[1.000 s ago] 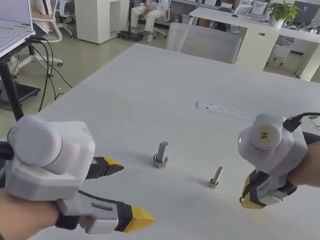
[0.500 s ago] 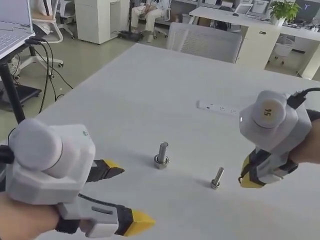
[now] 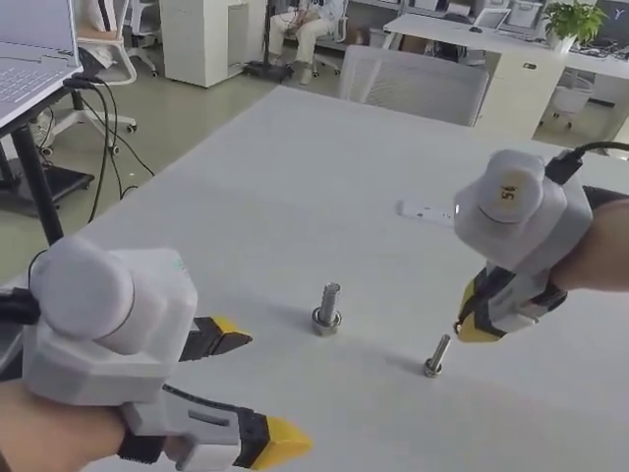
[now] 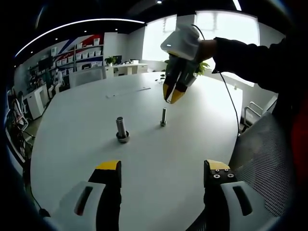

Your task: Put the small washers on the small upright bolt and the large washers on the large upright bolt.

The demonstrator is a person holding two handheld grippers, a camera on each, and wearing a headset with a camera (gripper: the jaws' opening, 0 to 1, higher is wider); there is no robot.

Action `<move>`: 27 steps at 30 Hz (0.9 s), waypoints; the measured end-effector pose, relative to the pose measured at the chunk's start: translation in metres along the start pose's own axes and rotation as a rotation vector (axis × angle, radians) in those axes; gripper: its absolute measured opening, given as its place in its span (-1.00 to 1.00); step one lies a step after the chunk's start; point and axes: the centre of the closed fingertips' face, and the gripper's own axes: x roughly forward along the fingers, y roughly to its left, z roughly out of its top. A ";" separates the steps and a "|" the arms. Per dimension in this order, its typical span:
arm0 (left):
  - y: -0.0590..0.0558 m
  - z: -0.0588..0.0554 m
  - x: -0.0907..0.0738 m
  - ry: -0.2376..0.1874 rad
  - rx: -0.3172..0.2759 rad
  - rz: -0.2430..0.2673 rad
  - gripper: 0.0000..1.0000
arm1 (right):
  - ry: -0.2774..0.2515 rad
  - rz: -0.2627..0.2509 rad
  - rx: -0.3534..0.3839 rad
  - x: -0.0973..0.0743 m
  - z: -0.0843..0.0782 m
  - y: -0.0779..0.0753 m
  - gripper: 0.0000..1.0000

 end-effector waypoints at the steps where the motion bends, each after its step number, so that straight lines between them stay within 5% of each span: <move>1: 0.000 0.000 0.000 0.001 -0.001 0.001 0.38 | 0.003 0.001 -0.004 0.001 0.000 -0.001 -0.73; 27: 0.005 0.001 0.001 0.007 -0.017 0.016 0.37 | 0.022 0.049 -0.015 0.021 -0.003 -0.007 -0.73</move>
